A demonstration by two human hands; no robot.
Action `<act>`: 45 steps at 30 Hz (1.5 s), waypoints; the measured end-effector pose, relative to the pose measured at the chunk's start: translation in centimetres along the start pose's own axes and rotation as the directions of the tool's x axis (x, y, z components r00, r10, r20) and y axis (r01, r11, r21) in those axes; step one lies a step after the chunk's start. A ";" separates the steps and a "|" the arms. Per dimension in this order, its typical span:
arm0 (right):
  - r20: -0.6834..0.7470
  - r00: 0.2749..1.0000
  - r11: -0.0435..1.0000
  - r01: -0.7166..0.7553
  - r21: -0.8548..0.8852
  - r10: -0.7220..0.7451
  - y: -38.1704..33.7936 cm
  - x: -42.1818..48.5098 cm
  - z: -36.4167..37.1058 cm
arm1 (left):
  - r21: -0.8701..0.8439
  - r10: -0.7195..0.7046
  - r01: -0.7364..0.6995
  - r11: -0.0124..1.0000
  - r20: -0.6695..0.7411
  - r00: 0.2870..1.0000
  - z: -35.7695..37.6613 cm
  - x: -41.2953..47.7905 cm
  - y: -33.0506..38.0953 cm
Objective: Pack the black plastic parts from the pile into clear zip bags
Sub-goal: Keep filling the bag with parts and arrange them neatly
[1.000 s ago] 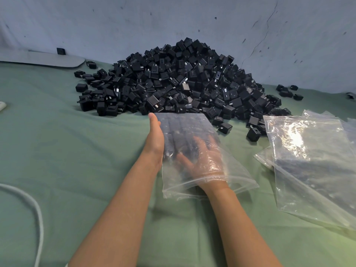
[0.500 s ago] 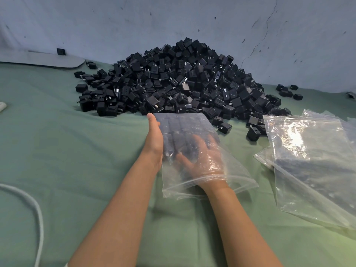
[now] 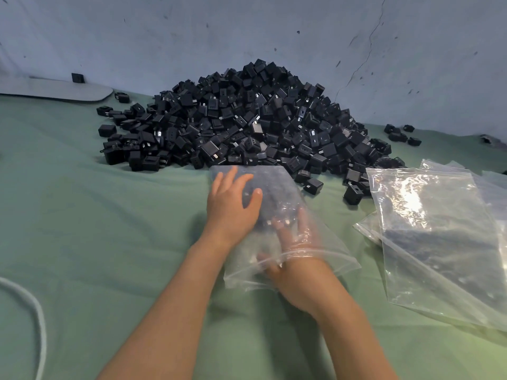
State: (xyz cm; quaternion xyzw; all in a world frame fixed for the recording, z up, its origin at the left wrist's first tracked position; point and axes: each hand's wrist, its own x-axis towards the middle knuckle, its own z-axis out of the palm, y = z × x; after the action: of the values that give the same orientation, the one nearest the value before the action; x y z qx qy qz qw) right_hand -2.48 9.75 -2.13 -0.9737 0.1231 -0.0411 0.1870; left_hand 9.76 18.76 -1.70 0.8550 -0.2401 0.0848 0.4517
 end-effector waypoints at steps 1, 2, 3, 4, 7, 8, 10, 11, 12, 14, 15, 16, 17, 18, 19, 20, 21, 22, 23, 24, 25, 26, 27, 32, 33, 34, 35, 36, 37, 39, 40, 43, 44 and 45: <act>0.030 0.998 0.999 0.048 0.013 -0.048 0.0 -1.6 -1.0 | 0.008 0.074 -0.074 0.997 0.040 0.996 0.0 0.0 0.1; 0.070 0.994 0.996 0.087 0.015 -0.087 0.0 -3.0 -2.2 | 0.004 0.122 -0.123 0.992 0.089 0.989 0.2 0.0 0.2; 0.116 0.987 0.994 0.110 0.027 -0.113 0.0 -4.1 -3.7 | 0.003 0.159 -0.161 0.987 0.146 0.976 0.3 0.0 0.2; 0.151 0.981 0.990 0.108 0.091 -0.121 -0.1 -4.8 -5.2 | 0.020 0.186 -0.194 0.981 0.213 0.959 0.5 -0.1 0.3; -0.037 0.996 0.902 0.086 0.423 -0.078 -0.9 -3.8 -8.4 | 0.194 0.186 -0.285 0.939 0.412 0.892 1.1 -0.6 -0.1; -0.178 0.984 0.881 0.092 0.463 -0.009 -0.8 -2.5 -8.6 | 0.250 0.165 -0.302 0.920 0.452 0.877 1.2 -0.7 -0.3; -0.360 0.921 0.901 0.021 0.433 0.151 0.0 0.9 -7.8 | 0.289 0.156 -0.314 0.904 0.462 0.873 1.1 -0.9 -0.5; -0.374 0.904 0.920 -0.053 0.387 0.209 0.5 2.6 -7.1 | 0.281 0.168 -0.318 0.905 0.450 0.877 1.1 -1.0 -0.5; -0.335 0.909 0.933 -0.134 0.333 0.250 1.1 4.2 -6.3 | 0.265 0.183 -0.318 0.911 0.430 0.884 1.0 -1.0 -0.4; -0.195 0.937 0.936 -0.235 0.262 0.290 2.8 6.6 -4.4 | 0.249 0.193 -0.290 0.924 0.350 0.917 0.9 -1.0 -0.2; -0.148 0.943 0.934 -0.256 0.251 0.298 3.4 7.2 -3.7 | 0.274 0.175 -0.256 0.927 0.287 0.942 0.7 -1.0 -0.2; -0.129 0.945 0.933 -0.263 0.245 0.300 3.9 7.6 -3.0 | 0.309 0.134 -0.199 0.930 0.219 0.966 0.5 -0.9 -0.4; -0.138 0.946 0.936 -0.256 0.243 0.295 4.2 7.8 -2.5 | 0.325 0.067 -0.116 0.938 0.160 0.985 0.2 -0.8 -0.6; -0.156 0.944 0.938 -0.248 0.243 0.290 4.4 8.0 -2.1 | 0.300 -0.028 -0.010 0.954 0.119 0.992 -0.1 -0.6 -0.7; -0.175 0.941 0.939 -0.242 0.245 0.288 4.6 8.0 -1.8 | 0.234 -0.135 0.109 0.966 0.100 0.986 -0.4 -0.4 -0.8; -0.189 0.939 0.939 -0.239 0.246 0.289 4.5 7.9 -1.6 | 0.144 -0.235 0.220 0.965 0.098 0.967 -0.6 -0.2 -0.8; -0.200 0.938 0.941 -0.233 0.247 0.285 4.5 7.8 -1.5 | 0.055 -0.308 0.303 0.951 0.106 0.946 -0.7 0.0 -0.7; -0.207 0.939 0.943 -0.222 0.246 0.275 4.4 7.8 -1.4 | -0.019 -0.352 0.357 0.934 0.117 0.928 -0.7 0.1 -0.6; -0.212 0.941 0.947 -0.210 0.244 0.263 4.3 7.7 -1.4 | -0.072 -0.372 0.383 0.921 0.129 0.919 -0.7 0.2 -0.6; -0.210 0.944 0.949 -0.202 0.241 0.255 4.1 7.6 -1.4 | -0.102 -0.376 0.391 0.915 0.141 0.916 -0.6 0.3 -0.6; -0.206 0.946 0.951 -0.200 0.236 0.250 3.9 7.5 -1.6 | -0.112 -0.371 0.389 0.915 0.152 0.916 -0.6 0.3 -0.6; -0.199 0.948 0.952 -0.202 0.229 0.249 3.7 7.4 -1.8 | -0.107 -0.365 0.385 0.917 0.163 0.916 -0.6 0.4 -0.7; -0.192 0.949 0.954 -0.206 0.217 0.249 3.5 7.3 -2.0 | -0.100 -0.363 0.383 0.918 0.172 0.916 -0.7 0.4 -0.8; -0.116 0.966 0.960 -0.210 0.184 0.233 3.1 5.6 -3.0 | -0.054 -0.387 0.403 0.914 0.190 0.902 -2.1 0.6 -2.0; -0.101 0.966 0.957 -0.217 0.193 0.239 3.2 5.4 -3.2 | -0.041 -0.394 0.408 0.912 0.181 0.901 -2.4 0.7 -2.3; -0.089 0.964 0.952 -0.228 0.202 0.250 3.3 5.3 -3.4 | -0.027 -0.401 0.411 0.911 0.170 0.900 -2.6 0.8 -2.7; -0.084 0.962 0.948 -0.238 0.209 0.260 3.4 5.4 -3.6 | -0.014 -0.406 0.414 0.910 0.165 0.899 -2.8 1.0 -3.0; -0.086 0.959 0.944 -0.248 0.216 0.271 3.4 5.7 -3.7 | -0.008 -0.410 0.417 0.909 0.170 0.896 -3.0 1.1 -3.1; -0.097 0.954 0.940 -0.257 0.224 0.284 3.4 6.0 -3.6 | -0.011 -0.413 0.422 0.907 0.183 0.892 -3.1 1.3 -3.1; -0.122 0.946 0.929 -0.261 0.261 0.300 3.2 6.7 -3.3 | -0.033 -0.417 0.432 0.901 0.200 0.887 -3.0 1.6 -3.0; -0.129 0.948 0.926 -0.247 0.284 0.292 3.1 7.0 -3.0 | -0.044 -0.421 0.437 0.898 0.197 0.885 -2.8 1.8 -3.0; -0.135 0.962 0.937 -0.191 0.293 0.239 2.7 7.6 -2.0 | -0.100 -0.430 0.455 0.885 0.198 0.881 -2.3 1.8 -3.0; -0.136 0.963 0.937 -0.186 0.295 0.234 2.7 7.7 -1.8 | -0.122 -0.425 0.455 0.882 0.209 0.881 -2.1 1.8 -3.0; -0.137 0.963 0.938 -0.183 0.294 0.231 2.7 7.7 -1.6 | -0.140 -0.417 0.453 0.881 0.223 0.881 -2.0 1.8 -3.1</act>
State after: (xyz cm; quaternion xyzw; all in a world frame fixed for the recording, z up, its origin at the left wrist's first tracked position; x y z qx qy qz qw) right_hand 4.13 4.75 -1.39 -0.9121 0.2334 -0.1208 0.3145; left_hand 12.96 21.24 -2.21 0.8446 -0.0893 -0.1226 0.5134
